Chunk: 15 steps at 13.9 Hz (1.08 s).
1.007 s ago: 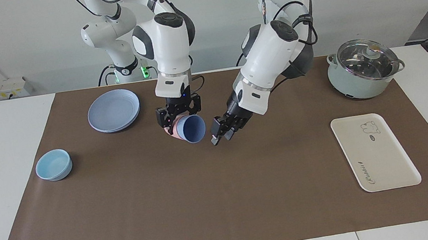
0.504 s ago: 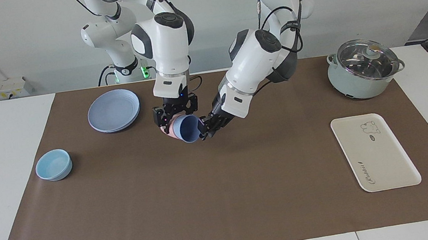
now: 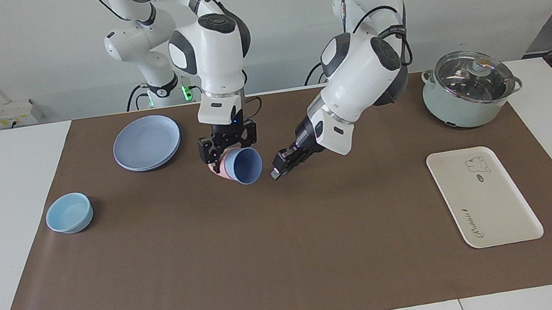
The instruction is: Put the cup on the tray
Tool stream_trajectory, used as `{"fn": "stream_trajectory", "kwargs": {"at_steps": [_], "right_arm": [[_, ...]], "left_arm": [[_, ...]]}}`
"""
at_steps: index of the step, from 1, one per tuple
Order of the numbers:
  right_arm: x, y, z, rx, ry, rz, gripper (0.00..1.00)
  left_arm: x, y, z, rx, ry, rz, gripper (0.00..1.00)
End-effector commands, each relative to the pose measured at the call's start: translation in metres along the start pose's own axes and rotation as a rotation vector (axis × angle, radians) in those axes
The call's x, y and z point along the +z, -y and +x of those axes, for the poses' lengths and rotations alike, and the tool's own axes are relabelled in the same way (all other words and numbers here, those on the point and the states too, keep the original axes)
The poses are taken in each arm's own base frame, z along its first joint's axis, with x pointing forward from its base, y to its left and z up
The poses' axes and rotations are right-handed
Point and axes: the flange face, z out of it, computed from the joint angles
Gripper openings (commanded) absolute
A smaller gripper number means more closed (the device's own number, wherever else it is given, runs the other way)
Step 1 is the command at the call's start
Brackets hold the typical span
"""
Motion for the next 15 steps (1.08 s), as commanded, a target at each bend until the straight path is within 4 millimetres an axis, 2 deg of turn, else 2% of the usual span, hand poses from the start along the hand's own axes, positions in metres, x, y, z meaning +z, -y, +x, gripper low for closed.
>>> {"fn": "stream_trajectory", "kwargs": {"at_steps": [1,5,9,11,13,15], "right_arm": [[-0.004,-0.003,0.001,0.001,-0.019,-0.019,0.00],[-0.003,-0.002,0.001,0.000,-0.019,-0.019,0.00],[-0.003,-0.003,0.001,0.000,-0.019,-0.019,0.00],[-0.003,-0.003,0.001,-0.001,-0.019,-0.020,0.00],[-0.002,-0.003,0.001,-0.001,-0.018,-0.020,0.00],[-0.002,-0.003,0.001,0.000,-0.018,-0.019,0.00]], "left_arm": [[0.002,-0.004,-0.003,0.006,0.051,-0.025,0.38],[0.012,-0.015,-0.027,0.007,0.106,-0.057,0.36],[0.019,-0.014,-0.039,0.021,0.134,-0.032,0.37],[0.026,-0.018,-0.053,0.058,0.149,-0.016,0.36],[0.029,-0.014,-0.062,0.084,0.173,0.011,0.30],[0.029,-0.013,-0.065,0.092,0.188,0.027,0.19]]}}
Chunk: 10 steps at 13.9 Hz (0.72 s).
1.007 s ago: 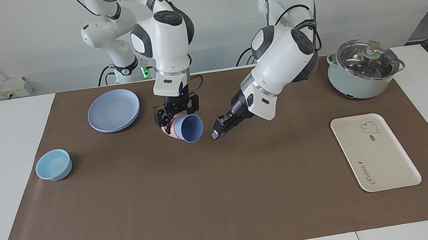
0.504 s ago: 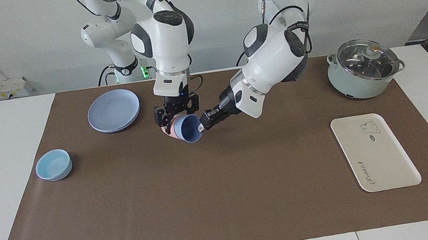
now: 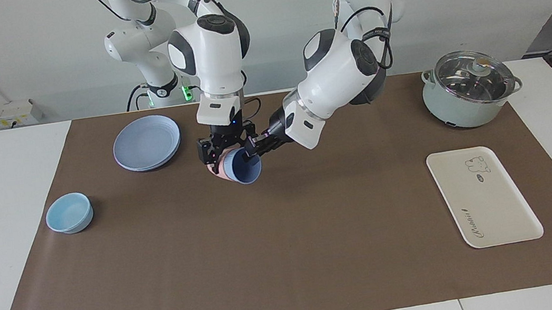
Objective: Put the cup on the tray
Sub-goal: 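Grasp the inner blue cup rim with the left gripper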
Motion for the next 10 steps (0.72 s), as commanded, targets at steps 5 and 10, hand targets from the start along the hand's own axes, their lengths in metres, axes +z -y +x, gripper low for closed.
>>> {"fn": "stream_trajectory", "kwargs": {"at_steps": [5,10], "right_arm": [[-0.004,0.000,0.002,-0.003,-0.027,-0.014,0.00],[-0.004,-0.001,0.002,-0.001,-0.030,-0.014,0.00]], "left_arm": [[-0.004,0.002,-0.006,0.024,0.019,0.022,0.00],[-0.037,-0.004,0.007,0.019,0.000,-0.009,0.00]]}}
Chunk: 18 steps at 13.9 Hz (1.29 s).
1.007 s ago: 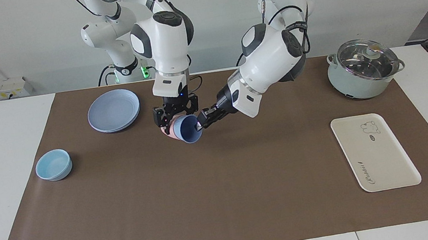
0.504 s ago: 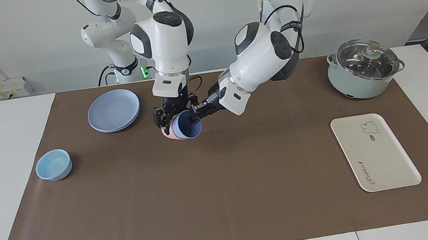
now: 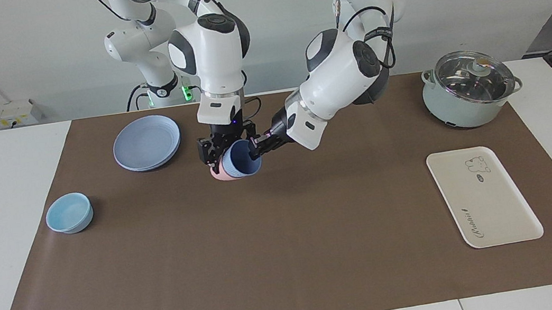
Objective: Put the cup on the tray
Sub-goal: 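Pull the blue cup out with the left gripper while the right gripper withdraws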
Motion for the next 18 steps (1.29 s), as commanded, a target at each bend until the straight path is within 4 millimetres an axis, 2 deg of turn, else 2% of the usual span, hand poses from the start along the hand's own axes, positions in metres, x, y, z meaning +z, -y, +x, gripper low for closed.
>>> {"fn": "stream_trajectory", "kwargs": {"at_steps": [1,3,5,7,9,11,14,17,18], "right_arm": [[-0.002,-0.001,0.000,0.001,-0.015,-0.013,0.00],[-0.002,0.000,0.001,0.000,-0.015,-0.013,0.00],[-0.002,0.000,0.001,0.000,-0.015,-0.013,0.00],[-0.001,-0.003,0.001,0.004,-0.014,-0.014,0.00],[-0.002,-0.012,0.002,0.011,-0.026,-0.017,0.00],[-0.001,-0.048,0.004,-0.012,-0.077,-0.016,0.00],[0.000,-0.107,-0.002,0.005,-0.119,0.034,0.00],[0.011,-0.184,-0.014,0.026,-0.275,0.194,0.00],[0.016,-0.204,-0.021,0.033,-0.304,0.232,0.00]], "left_arm": [[-0.038,-0.007,0.007,0.008,-0.014,-0.035,0.00],[-0.064,-0.003,0.023,-0.012,-0.050,-0.059,0.00],[-0.105,0.021,0.057,-0.066,-0.093,-0.080,0.00],[-0.145,0.062,0.099,-0.090,-0.205,0.022,0.00],[-0.184,0.097,0.129,-0.067,-0.384,0.170,0.00],[-0.227,0.144,0.160,0.032,-0.444,0.270,0.00],[-0.288,0.238,0.196,0.177,-0.471,0.347,0.00],[-0.324,0.329,0.206,0.283,-0.507,0.416,0.00],[-0.330,0.356,0.207,0.304,-0.519,0.436,0.00]]}}
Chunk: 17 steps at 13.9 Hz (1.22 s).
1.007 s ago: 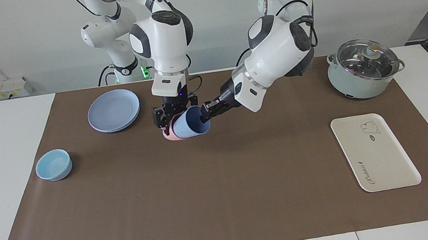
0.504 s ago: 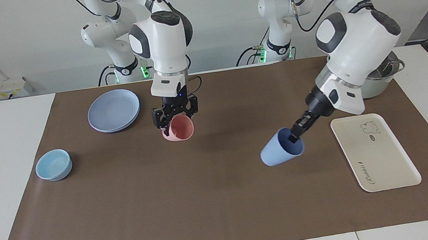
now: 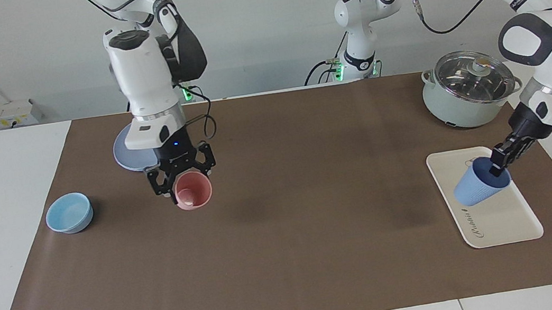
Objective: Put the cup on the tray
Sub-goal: 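Lower the blue cup onto the tray while the right gripper lowers the pink cup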
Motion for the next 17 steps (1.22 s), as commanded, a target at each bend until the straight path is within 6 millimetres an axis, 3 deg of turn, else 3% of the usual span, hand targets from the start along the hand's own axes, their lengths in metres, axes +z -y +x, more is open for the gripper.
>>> {"fn": "stream_trajectory", "kwargs": {"at_steps": [1,3,5,8,9,11,12,14,17], "right_arm": [[0.000,-0.057,-0.020,0.024,-0.091,0.084,0.00],[0.020,-0.100,-0.036,0.023,-0.170,0.127,0.00],[0.045,-0.113,-0.036,0.025,-0.253,0.144,0.00],[0.082,-0.143,-0.064,0.010,-0.320,0.165,0.00],[0.090,-0.153,-0.076,-0.007,-0.359,0.178,0.00],[0.113,-0.161,-0.100,0.000,-0.406,0.213,0.00],[0.122,-0.160,-0.108,-0.013,-0.414,0.225,0.00],[0.140,-0.163,-0.126,-0.063,-0.439,0.219,0.00],[0.158,-0.162,-0.155,-0.071,-0.467,0.219,0.00]], "left_arm": [[0.001,0.058,-0.034,0.075,-0.038,0.058,0.00],[0.018,0.106,-0.056,0.062,-0.065,0.090,0.00],[0.037,0.119,-0.060,0.078,-0.093,0.103,0.00],[0.066,0.139,-0.057,0.044,-0.084,0.100,0.02],[0.072,0.140,-0.056,0.037,-0.082,0.094,0.14],[0.064,0.131,-0.045,0.038,-0.089,0.082,0.57],[0.055,0.128,-0.038,0.043,-0.073,0.074,0.65],[0.032,0.118,-0.012,0.065,-0.007,0.055,0.71],[0.003,0.077,-0.002,0.132,0.102,0.119,0.75]]}}
